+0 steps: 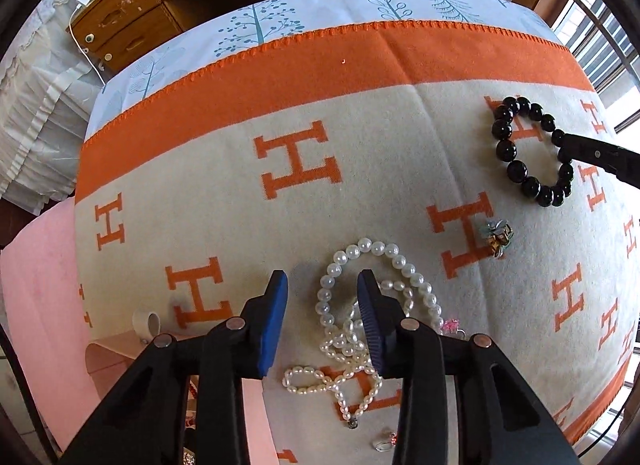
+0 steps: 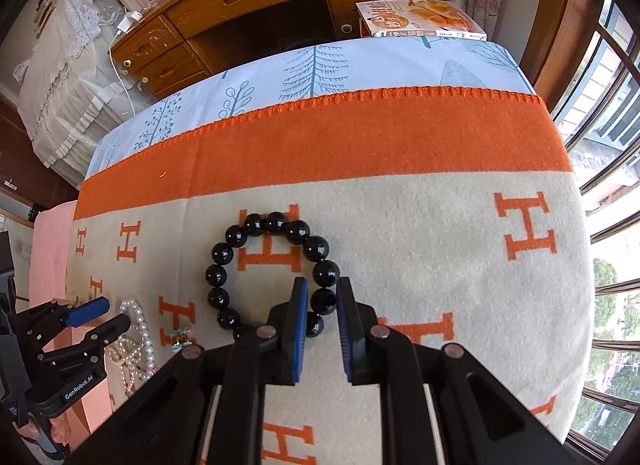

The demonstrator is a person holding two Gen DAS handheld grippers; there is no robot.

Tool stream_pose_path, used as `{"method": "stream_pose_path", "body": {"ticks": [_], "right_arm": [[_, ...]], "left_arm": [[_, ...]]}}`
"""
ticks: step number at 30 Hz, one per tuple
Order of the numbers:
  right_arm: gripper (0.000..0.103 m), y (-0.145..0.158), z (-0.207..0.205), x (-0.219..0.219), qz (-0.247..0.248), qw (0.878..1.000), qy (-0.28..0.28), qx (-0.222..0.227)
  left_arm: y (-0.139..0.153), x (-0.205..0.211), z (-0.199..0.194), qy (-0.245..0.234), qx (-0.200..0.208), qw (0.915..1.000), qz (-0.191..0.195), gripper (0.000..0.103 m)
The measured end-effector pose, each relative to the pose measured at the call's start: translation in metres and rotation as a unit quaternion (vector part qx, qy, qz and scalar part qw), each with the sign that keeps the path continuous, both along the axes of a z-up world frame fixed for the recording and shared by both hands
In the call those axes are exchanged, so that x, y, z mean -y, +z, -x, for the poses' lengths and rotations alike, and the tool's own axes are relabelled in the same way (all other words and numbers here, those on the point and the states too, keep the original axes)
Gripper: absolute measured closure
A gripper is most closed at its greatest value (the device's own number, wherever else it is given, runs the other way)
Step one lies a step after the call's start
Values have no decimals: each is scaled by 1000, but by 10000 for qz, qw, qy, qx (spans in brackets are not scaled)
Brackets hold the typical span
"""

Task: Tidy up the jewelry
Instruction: 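Lift the black bead bracelet with the right tool while the left tool grasps the pearl necklace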

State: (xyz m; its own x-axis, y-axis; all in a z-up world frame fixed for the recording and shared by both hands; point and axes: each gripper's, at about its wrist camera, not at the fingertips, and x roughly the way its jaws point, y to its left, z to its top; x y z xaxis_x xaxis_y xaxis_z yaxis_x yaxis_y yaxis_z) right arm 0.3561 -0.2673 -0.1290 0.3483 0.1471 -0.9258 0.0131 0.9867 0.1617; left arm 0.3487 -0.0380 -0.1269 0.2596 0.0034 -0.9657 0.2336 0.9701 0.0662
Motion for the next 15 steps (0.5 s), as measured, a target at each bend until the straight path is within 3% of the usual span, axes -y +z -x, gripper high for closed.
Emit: {"method": "stream_pose_path", "body": {"ticks": [15], "right_arm": [[87,-6,-14,-11,413,9991,46,80]], "left_arm": [[-6,-8,-15,27,-123,9998,144,66]]}}
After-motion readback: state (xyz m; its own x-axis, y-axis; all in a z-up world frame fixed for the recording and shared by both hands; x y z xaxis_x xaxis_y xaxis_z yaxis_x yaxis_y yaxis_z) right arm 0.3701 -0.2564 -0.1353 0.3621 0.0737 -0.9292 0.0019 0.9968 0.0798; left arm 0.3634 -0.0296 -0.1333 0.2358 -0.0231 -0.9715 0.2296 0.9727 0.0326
